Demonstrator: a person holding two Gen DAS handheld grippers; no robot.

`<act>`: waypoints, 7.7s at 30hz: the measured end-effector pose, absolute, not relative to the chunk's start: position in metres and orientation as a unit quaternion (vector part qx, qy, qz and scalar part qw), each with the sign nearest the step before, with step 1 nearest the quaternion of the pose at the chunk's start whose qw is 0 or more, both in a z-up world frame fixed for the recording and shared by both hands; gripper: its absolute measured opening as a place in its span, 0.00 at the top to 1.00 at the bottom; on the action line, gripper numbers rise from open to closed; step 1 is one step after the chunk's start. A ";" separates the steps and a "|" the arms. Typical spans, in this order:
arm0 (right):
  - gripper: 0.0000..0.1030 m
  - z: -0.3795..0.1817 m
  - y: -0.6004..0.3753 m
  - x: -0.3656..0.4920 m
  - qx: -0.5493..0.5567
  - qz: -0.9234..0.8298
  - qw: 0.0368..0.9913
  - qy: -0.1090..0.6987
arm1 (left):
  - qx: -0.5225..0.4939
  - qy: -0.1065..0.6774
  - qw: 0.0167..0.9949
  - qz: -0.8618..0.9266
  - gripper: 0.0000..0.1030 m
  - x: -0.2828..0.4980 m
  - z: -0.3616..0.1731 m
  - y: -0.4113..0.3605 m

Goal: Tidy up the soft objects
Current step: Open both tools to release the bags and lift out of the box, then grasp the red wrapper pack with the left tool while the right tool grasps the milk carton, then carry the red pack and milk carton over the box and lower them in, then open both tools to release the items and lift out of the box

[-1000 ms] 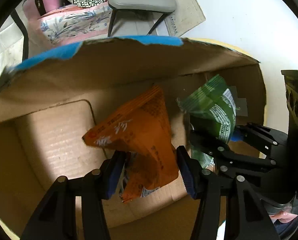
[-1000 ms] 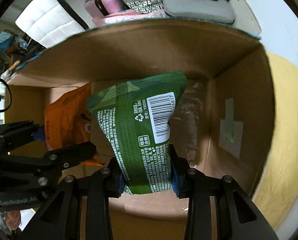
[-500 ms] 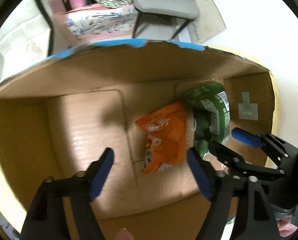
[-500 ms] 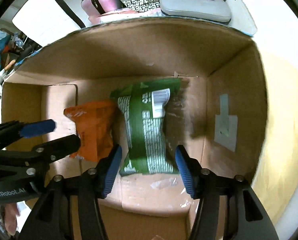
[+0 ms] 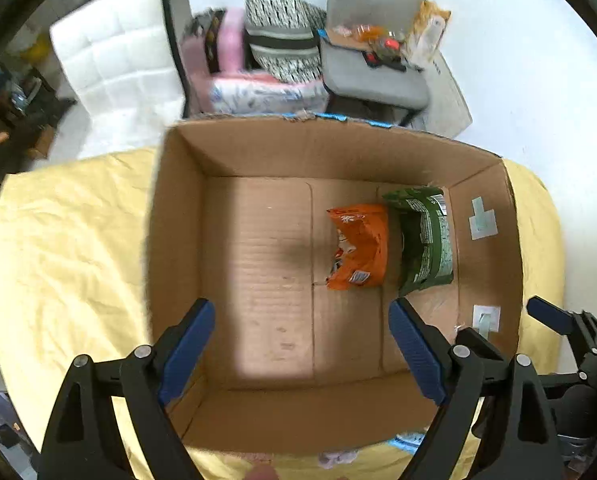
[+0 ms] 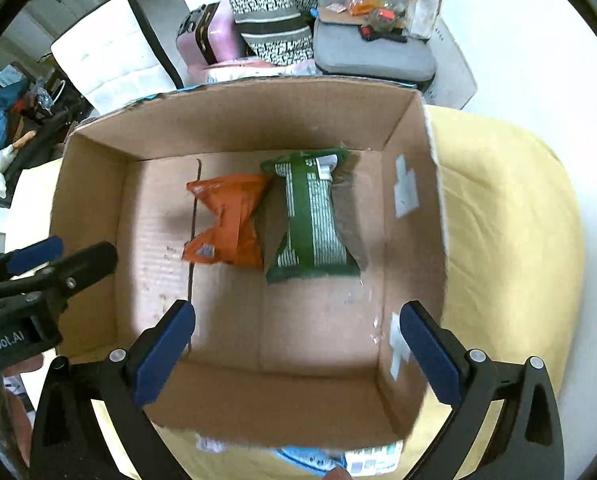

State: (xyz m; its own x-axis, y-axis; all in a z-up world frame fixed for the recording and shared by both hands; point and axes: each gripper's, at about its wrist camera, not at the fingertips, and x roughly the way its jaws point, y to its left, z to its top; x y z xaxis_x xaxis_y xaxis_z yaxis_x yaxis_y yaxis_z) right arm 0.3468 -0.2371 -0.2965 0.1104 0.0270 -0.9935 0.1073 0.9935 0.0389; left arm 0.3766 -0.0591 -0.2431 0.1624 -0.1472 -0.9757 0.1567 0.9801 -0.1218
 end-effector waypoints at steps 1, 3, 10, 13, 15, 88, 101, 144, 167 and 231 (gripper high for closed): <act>0.00 -0.287 -0.238 0.337 0.045 -0.031 0.748 0.662 | 0.007 0.634 0.767 -0.097 0.14 0.370 -0.239 -0.057; 0.00 -0.275 -0.235 0.326 0.044 -0.031 0.754 0.655 | 0.014 0.624 0.776 -0.092 0.14 0.358 -0.232 -0.056; 0.00 -0.227 -0.231 0.283 0.038 -0.046 0.780 0.623 | 0.012 0.590 0.803 -0.078 0.14 0.315 -0.193 -0.048; 0.00 -0.204 -0.231 0.266 0.041 -0.053 0.794 0.605 | 0.013 0.573 0.816 -0.076 0.14 0.294 -0.171 -0.046; 0.00 -0.188 -0.230 0.253 0.043 -0.054 0.802 0.593 | 0.013 0.562 0.824 -0.075 0.14 0.281 -0.156 -0.044; 0.35 -0.435 -0.301 0.108 0.093 -0.097 0.611 0.780 | 0.023 0.732 0.681 0.020 0.51 0.120 -0.418 -0.036; 0.36 -0.450 -0.281 0.119 0.075 -0.117 0.625 0.768 | -0.006 0.723 0.690 0.028 0.58 0.140 -0.427 -0.012; 0.37 -0.164 -0.239 0.185 0.120 0.010 0.787 0.606 | -0.018 0.567 0.818 -0.091 0.59 0.246 -0.157 -0.047; 0.36 -0.353 -0.259 0.312 0.102 -0.053 0.694 0.710 | -0.032 0.705 0.704 -0.081 0.58 0.421 -0.330 -0.034; 0.00 -0.140 -0.223 0.204 0.018 -0.037 0.837 0.545 | 0.010 0.483 0.875 0.004 0.06 0.224 -0.112 -0.023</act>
State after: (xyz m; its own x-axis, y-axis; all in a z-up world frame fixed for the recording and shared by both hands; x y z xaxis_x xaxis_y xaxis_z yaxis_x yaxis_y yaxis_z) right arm 0.2038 -0.2226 -0.1405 0.4035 -0.0419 -0.9140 0.0821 0.9966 -0.0094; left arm 0.2236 -0.0227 -0.1118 0.5325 0.0169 -0.8463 0.0030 0.9998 0.0219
